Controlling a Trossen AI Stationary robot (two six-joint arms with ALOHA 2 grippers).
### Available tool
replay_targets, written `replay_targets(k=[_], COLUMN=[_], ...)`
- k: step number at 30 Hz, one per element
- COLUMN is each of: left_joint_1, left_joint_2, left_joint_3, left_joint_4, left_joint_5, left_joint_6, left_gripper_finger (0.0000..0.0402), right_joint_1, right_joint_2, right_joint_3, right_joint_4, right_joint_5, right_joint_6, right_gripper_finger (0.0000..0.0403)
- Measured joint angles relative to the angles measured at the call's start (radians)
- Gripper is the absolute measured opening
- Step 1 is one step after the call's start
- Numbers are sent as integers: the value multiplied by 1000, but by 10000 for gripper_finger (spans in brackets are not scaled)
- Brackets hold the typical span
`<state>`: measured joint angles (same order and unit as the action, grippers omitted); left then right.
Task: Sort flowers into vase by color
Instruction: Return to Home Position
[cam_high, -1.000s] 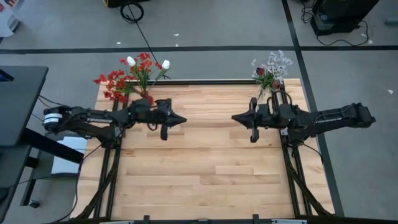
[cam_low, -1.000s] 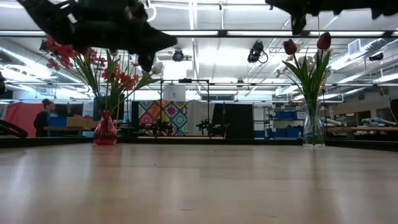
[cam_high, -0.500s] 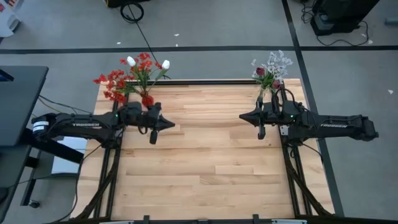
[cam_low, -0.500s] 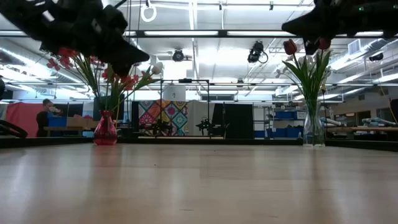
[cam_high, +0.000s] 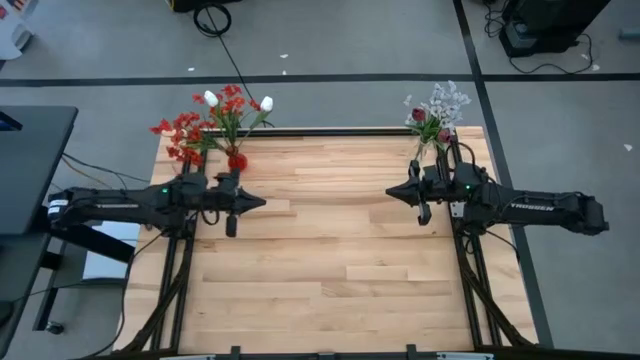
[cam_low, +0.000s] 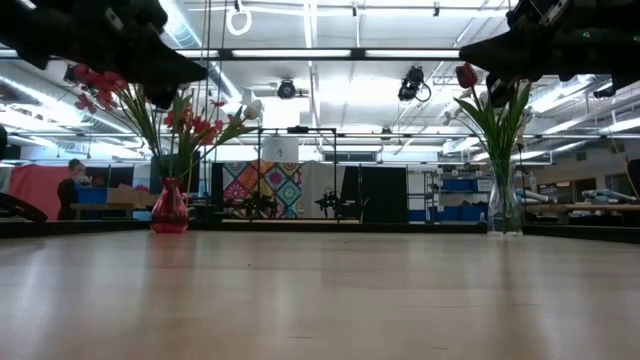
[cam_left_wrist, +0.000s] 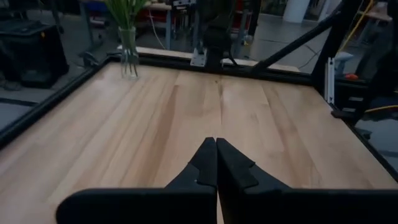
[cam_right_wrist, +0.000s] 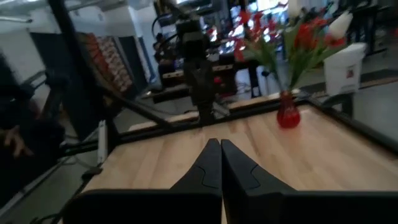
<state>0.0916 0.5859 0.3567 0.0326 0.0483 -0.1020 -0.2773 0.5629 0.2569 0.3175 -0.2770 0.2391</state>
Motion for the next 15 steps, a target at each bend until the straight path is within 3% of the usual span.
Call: replay_targets(k=[7,15], left_joint_1=[-11,-11], left_joint_2=[-244,-370], left_joint_3=[-87,-162], left_joint_4=[-66,-65], left_joint_5=[-6,-53], left_joint_6=[4,-11], left_gripper_finger=[0,0], right_joint_1=[-58,-57], right_joint_2=[-13,-19], right_joint_3=[-12,-102], right_joint_4=[8,169], right_joint_5=[-42,-33], right_joint_6=[-4,46], right_gripper_finger=[0,0])
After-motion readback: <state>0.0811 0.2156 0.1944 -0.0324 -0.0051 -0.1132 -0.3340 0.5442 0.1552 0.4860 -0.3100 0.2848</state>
